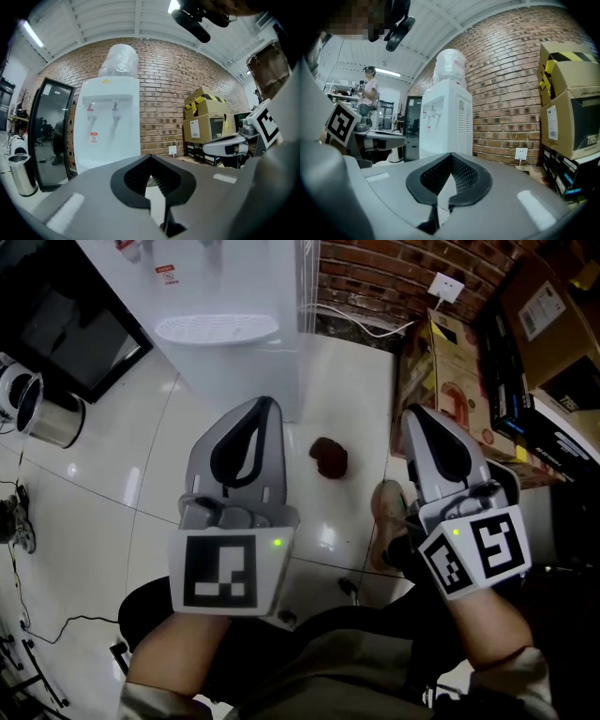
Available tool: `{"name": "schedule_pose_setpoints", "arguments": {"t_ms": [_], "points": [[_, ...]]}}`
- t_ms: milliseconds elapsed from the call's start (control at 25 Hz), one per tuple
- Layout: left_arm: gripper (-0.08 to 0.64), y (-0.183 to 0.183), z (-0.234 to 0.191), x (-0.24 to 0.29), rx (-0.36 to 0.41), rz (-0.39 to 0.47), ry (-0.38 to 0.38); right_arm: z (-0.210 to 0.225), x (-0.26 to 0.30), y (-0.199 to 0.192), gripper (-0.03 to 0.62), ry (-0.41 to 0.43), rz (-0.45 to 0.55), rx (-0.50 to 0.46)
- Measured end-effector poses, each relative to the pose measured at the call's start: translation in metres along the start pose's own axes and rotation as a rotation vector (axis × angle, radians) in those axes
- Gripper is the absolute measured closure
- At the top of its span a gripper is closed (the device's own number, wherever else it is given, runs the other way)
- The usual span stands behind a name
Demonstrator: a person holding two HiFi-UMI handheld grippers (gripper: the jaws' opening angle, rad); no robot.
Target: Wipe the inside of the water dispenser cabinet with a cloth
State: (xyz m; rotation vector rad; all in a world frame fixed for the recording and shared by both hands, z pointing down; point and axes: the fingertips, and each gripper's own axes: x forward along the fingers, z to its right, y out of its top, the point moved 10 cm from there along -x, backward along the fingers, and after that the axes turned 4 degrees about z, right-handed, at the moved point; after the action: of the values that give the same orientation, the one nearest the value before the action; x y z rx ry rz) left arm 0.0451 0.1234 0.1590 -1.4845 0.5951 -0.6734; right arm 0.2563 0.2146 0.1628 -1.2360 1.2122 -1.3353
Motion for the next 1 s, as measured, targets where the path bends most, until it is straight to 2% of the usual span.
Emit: {"name": "schedule_pose_setpoints", "arguments": {"t_ms": [1000], "points": [[0.560, -0.0034, 0.0028, 0.0005, -0.002, -0.010, 0.004, -0.0025, 0.0016, -0.0006, 0.581, -0.008, -0.012, -0.013]]}}
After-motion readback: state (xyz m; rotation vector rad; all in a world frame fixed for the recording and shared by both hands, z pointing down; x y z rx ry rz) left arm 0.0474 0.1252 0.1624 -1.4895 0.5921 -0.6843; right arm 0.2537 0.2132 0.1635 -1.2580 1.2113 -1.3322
